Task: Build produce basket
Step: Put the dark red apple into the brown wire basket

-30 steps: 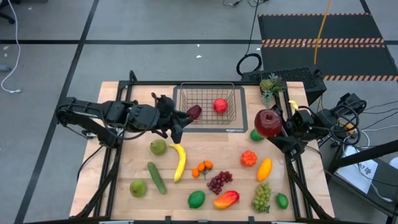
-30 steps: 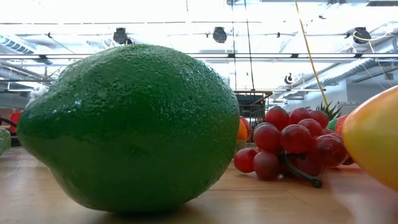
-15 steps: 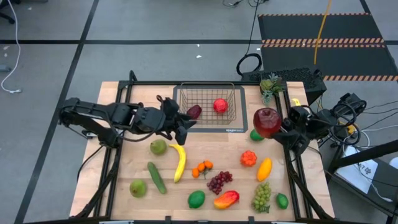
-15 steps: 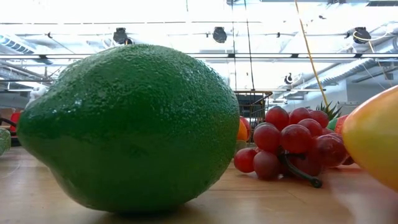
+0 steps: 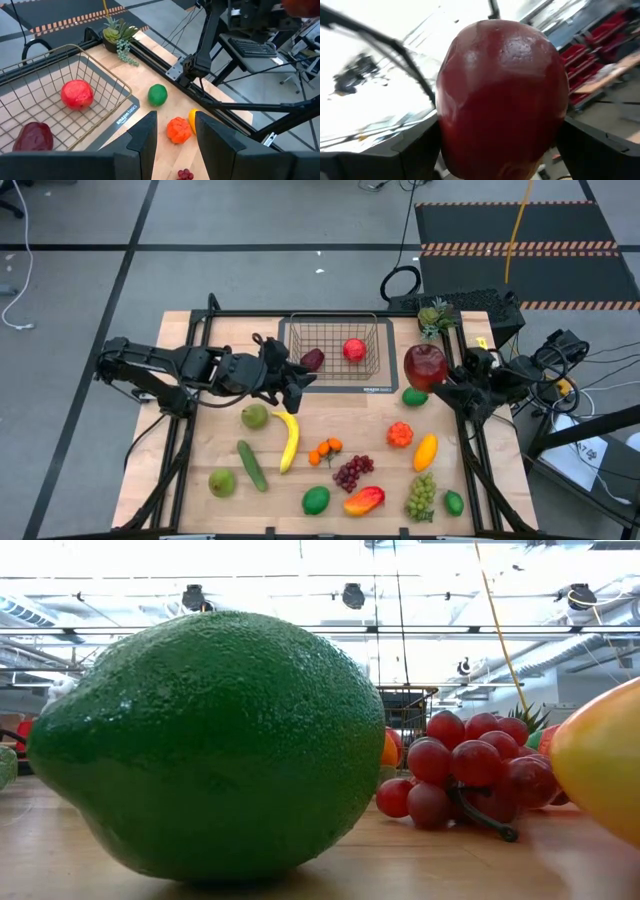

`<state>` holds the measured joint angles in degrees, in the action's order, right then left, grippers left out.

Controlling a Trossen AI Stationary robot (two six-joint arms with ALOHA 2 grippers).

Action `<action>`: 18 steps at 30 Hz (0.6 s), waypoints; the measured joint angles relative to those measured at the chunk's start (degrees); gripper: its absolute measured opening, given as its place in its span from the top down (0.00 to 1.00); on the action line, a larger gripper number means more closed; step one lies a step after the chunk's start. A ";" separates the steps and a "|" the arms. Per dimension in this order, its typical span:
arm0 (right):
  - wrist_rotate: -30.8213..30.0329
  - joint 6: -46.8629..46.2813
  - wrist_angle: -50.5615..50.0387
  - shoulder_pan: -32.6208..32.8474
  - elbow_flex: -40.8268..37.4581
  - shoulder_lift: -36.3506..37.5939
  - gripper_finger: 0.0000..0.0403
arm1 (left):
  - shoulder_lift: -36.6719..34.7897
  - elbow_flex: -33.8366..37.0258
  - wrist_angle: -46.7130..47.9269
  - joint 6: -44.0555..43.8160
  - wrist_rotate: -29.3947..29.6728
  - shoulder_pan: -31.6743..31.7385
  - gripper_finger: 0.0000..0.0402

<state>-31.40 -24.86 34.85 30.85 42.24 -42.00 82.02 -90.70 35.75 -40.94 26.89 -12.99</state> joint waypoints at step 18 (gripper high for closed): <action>-11.68 8.80 -15.17 -7.00 11.29 -2.98 0.15 | -0.48 0.00 0.55 0.09 -1.33 0.44 0.67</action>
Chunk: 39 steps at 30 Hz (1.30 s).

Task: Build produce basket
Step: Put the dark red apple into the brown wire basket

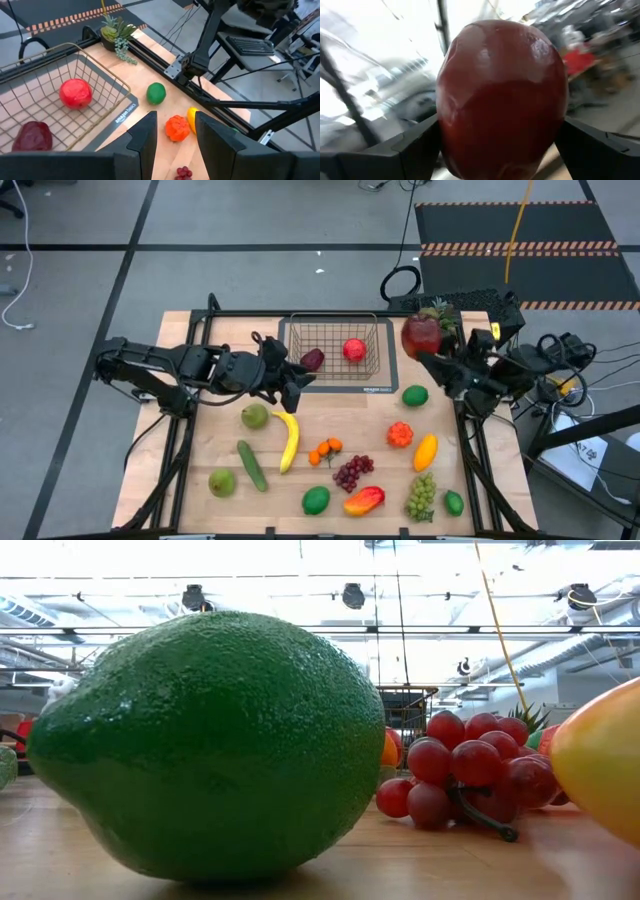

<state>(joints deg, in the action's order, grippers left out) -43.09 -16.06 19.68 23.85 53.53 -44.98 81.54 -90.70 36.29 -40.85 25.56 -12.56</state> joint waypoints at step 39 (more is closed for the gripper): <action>46.55 -22.64 -38.16 -39.03 24.84 -35.27 0.15 | -8.20 0.00 19.67 7.37 -4.29 7.49 0.67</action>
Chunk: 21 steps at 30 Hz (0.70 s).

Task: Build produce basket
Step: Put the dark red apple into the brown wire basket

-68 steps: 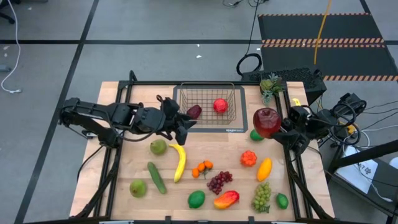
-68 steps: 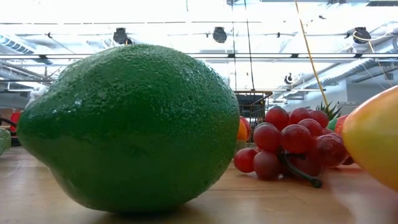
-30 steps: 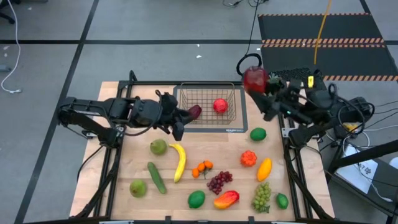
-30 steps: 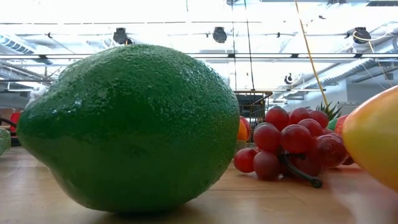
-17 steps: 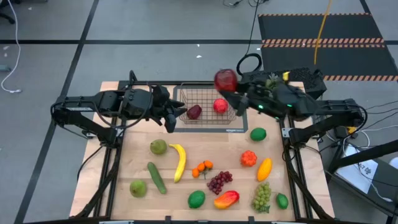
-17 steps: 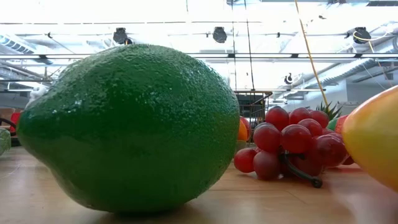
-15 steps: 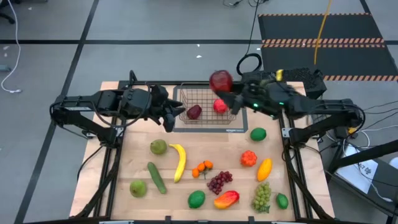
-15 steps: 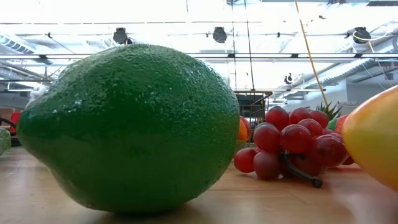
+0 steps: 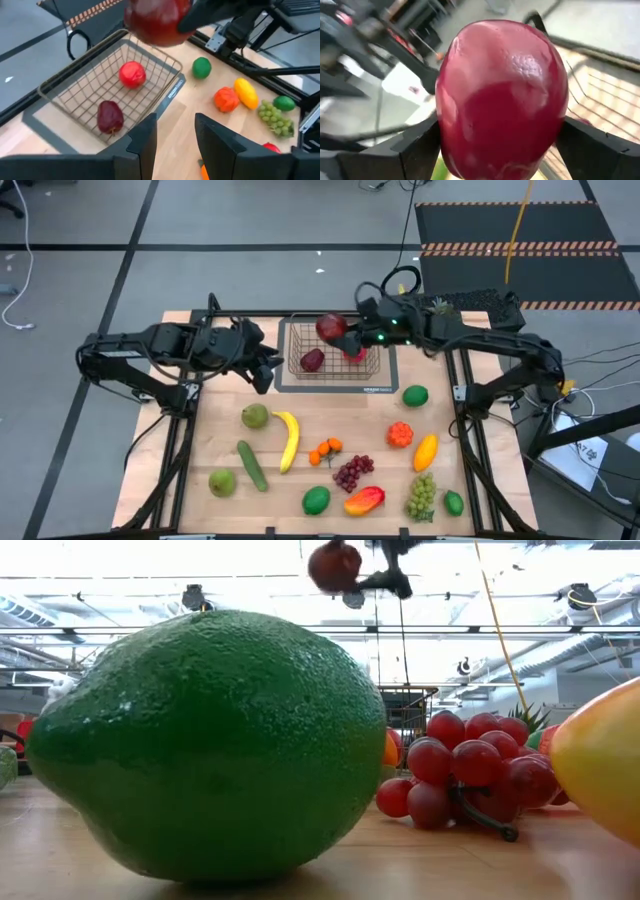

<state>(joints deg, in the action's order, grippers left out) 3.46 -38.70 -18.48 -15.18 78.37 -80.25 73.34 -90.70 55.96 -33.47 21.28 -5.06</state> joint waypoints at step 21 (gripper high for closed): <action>14.82 5.12 -19.02 -10.36 0.00 -10.86 0.15 | 0.02 0.00 5.03 2.04 0.31 6.54 0.67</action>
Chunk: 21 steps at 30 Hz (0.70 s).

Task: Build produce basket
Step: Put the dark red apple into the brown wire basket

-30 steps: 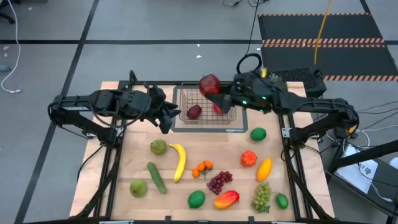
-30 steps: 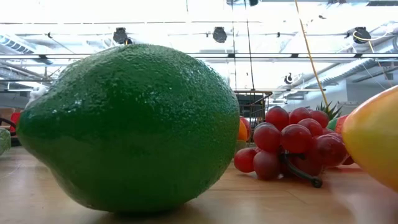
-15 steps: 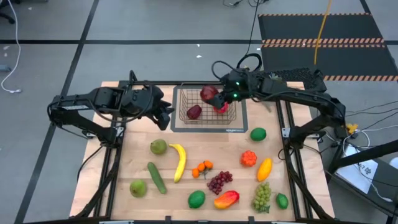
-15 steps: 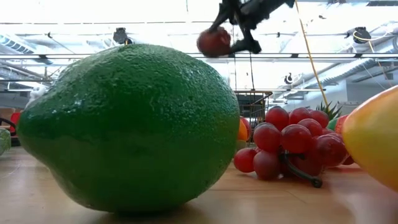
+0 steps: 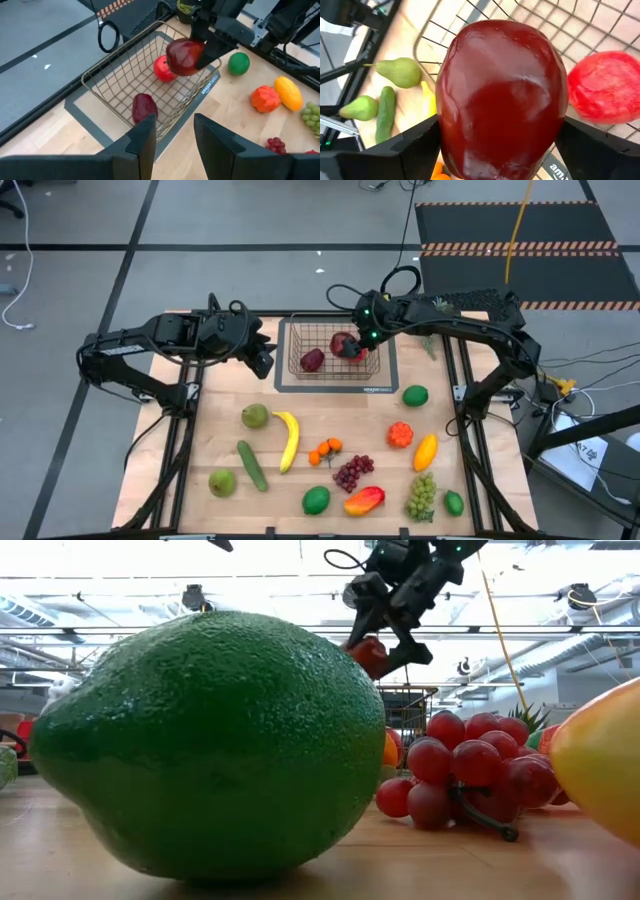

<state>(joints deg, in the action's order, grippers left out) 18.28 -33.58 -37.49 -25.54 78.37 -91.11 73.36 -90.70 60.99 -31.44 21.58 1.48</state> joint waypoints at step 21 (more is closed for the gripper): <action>-3.13 10.02 -8.25 1.52 -0.02 -2.29 0.05 | 0.00 0.00 0.09 -3.04 -0.68 -2.16 0.67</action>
<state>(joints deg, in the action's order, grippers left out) 15.16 -23.57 -45.75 -24.02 78.35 -93.40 73.36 -90.70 61.08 -34.47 20.90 -0.69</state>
